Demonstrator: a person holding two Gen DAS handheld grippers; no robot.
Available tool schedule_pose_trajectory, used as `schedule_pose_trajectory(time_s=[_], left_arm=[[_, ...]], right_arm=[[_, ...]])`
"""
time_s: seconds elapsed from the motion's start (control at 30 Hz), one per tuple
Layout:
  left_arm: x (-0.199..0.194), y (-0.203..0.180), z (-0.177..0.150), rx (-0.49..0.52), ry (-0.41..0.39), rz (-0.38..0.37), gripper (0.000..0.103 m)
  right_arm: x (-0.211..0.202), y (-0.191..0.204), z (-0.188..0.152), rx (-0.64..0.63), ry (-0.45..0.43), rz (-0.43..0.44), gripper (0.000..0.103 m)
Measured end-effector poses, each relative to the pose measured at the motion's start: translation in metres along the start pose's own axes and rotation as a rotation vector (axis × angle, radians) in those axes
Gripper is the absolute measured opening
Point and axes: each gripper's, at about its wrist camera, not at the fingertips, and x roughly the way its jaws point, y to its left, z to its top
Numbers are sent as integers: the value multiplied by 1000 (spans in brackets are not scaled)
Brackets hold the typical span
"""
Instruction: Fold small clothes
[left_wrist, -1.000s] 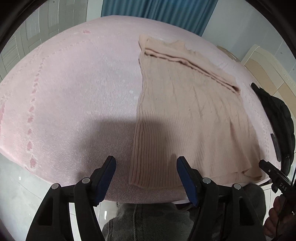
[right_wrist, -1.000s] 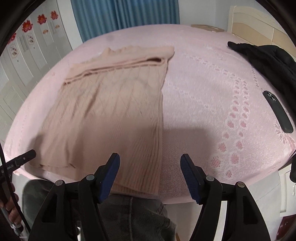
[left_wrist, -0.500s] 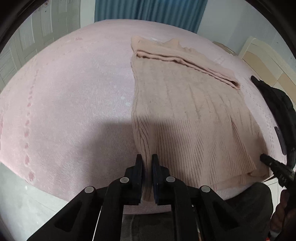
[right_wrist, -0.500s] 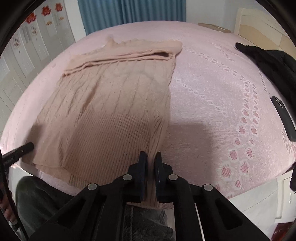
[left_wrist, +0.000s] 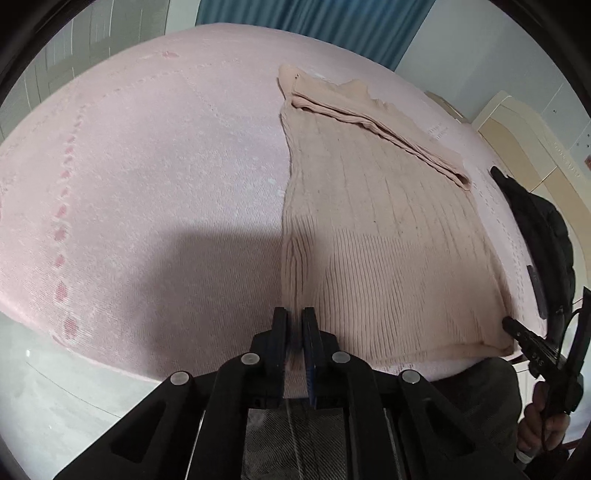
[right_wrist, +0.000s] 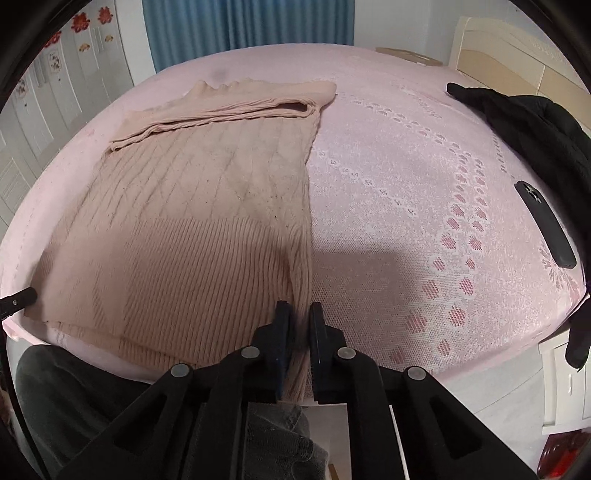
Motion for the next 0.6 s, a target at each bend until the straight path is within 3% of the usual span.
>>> schedule_pose_trajectory(time_s=[0.03, 0.1, 0.17, 0.3, 0.47, 0.6], left_arm=[[0, 1, -1, -3, 4, -7, 20], [3, 5, -1, -22, 12, -36, 23], [6, 8, 0, -46, 16, -56, 25], [14, 5, 10, -59, 10, -93, 33], [27, 3, 30, -78, 10, -126, 34], [38, 6, 49, -111, 16, -174, 34]], right_arm=[[0, -1, 0, 4, 1, 3, 15], [0, -6, 0, 22, 3, -4, 39], [1, -11, 1, 43, 9, 14, 48], [4, -13, 4, 58, 10, 37, 48], [13, -14, 19, 71, 11, 43, 48], [24, -16, 33, 92, 42, 104, 48]])
